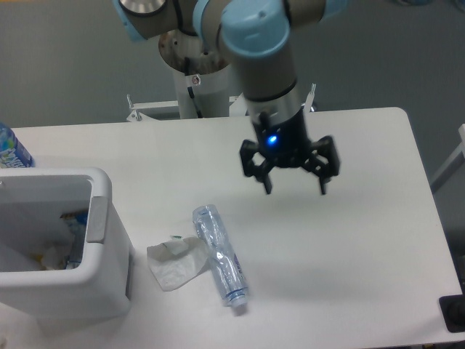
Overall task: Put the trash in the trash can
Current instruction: 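Move the open gripper down toward the crumpled white tissue, then lower the gripper onto the tissue and close on it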
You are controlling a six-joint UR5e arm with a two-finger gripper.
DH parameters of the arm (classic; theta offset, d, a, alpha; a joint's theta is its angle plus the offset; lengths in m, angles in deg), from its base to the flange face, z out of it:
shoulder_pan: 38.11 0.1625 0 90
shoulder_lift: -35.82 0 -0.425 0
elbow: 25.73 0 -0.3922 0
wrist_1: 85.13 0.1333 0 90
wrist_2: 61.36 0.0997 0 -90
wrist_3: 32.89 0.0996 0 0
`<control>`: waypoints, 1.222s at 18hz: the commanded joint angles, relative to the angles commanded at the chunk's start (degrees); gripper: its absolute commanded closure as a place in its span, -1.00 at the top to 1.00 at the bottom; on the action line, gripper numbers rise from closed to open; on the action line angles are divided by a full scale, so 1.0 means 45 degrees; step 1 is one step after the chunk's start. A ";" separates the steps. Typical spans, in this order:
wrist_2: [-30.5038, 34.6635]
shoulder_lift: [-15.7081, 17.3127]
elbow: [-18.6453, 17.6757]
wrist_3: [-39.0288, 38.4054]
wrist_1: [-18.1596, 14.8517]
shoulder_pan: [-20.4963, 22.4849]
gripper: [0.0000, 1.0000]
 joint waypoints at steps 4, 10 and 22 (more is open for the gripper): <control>-0.0293 -0.0079 -0.0702 0.1810 0.0079 -0.0255 1.00; -0.2068 -0.1014 -0.1095 0.3986 0.0196 -0.0275 1.00; -0.2090 -0.2793 -0.1623 0.3088 0.1212 -0.2070 1.00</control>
